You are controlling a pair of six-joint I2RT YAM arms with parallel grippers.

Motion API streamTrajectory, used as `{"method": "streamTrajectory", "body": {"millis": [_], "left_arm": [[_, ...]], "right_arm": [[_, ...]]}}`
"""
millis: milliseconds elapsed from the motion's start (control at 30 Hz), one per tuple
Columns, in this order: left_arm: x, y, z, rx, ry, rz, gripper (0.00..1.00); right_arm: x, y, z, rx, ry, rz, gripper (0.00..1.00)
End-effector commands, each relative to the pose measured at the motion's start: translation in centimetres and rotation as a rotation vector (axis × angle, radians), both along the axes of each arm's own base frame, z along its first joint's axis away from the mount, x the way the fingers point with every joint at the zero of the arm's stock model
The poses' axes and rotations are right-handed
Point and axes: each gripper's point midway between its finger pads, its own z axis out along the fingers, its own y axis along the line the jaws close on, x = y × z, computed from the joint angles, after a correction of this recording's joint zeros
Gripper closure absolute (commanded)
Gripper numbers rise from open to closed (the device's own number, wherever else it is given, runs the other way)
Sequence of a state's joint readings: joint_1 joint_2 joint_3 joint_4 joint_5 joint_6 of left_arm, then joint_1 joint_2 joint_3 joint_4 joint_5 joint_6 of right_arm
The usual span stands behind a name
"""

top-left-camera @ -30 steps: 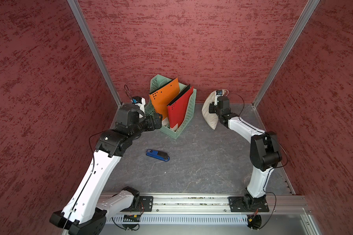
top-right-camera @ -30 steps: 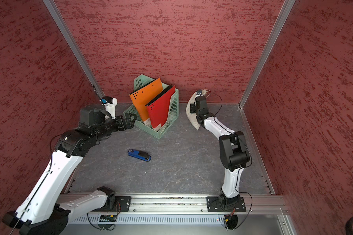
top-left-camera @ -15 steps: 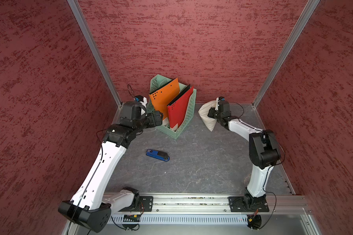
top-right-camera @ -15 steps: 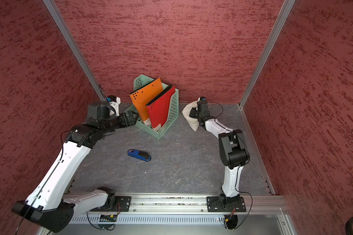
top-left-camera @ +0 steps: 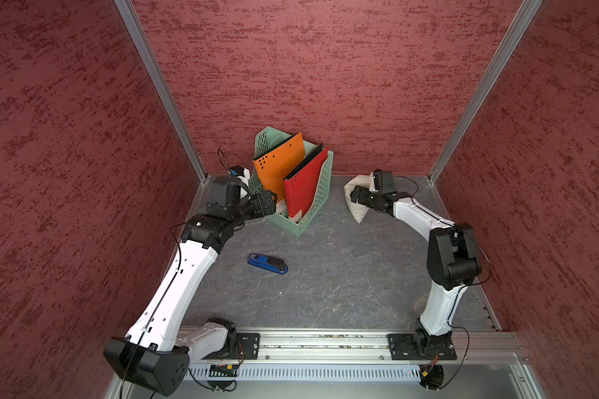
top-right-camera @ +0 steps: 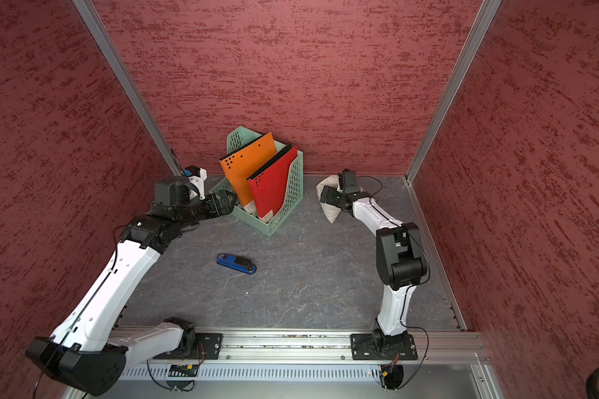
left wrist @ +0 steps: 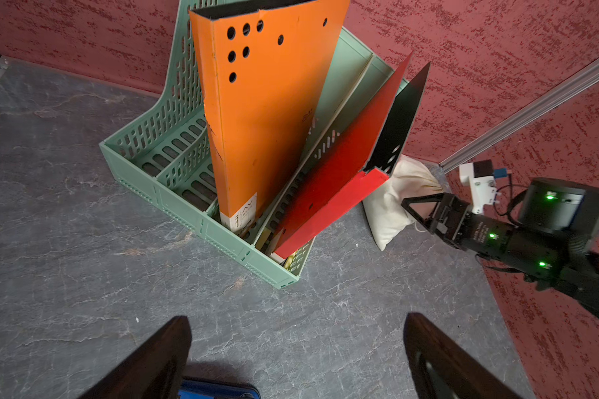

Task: Close the soil bag
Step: Place the soil bag at the center of the board, then reset both arms

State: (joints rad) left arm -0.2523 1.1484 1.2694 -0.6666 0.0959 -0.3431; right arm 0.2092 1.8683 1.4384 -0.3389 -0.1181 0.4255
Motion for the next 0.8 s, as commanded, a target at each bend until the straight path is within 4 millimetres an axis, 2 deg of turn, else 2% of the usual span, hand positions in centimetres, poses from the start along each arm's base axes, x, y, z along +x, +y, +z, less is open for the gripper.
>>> {"method": "streamTrajectory", "body": {"millis": [0, 133, 267, 433, 600, 667, 767], "left_arm": [[0.4, 1.1, 0.5, 0.019, -0.058, 0.045, 0.0], [0.4, 2.2, -0.7, 0.035, -0.048, 0.088, 0.0], [0.4, 3.1, -1.5, 0.03, -0.042, 0.119, 0.0], [0.2, 4.2, -2.3, 0.028, -0.032, 0.153, 0.0], [0.0, 5.4, -3.4, 0.013, -0.024, 0.205, 0.0], [-0.2, 5.6, -3.8, 0.006, -0.027, 0.213, 0.0], [-0.2, 5.8, -4.7, 0.013, -0.022, 0.214, 0.0]], "right_arm": [[-2.7, -0.8, 3.3, -0.04, 0.011, 0.054, 0.02], [-5.9, -1.4, 4.2, -0.068, 0.032, 0.104, 0.02], [-9.2, -1.7, 6.2, -0.042, 0.001, 0.157, 0.02], [-11.7, -2.5, 10.8, -0.028, -0.143, 0.162, 0.02], [-12.9, -6.6, 14.5, -0.16, -0.303, -0.016, 0.02], [-13.5, -7.7, 14.6, -0.232, -0.35, -0.039, 0.02], [-14.3, -8.9, 13.2, -0.327, -0.396, -0.042, 0.02]]}}
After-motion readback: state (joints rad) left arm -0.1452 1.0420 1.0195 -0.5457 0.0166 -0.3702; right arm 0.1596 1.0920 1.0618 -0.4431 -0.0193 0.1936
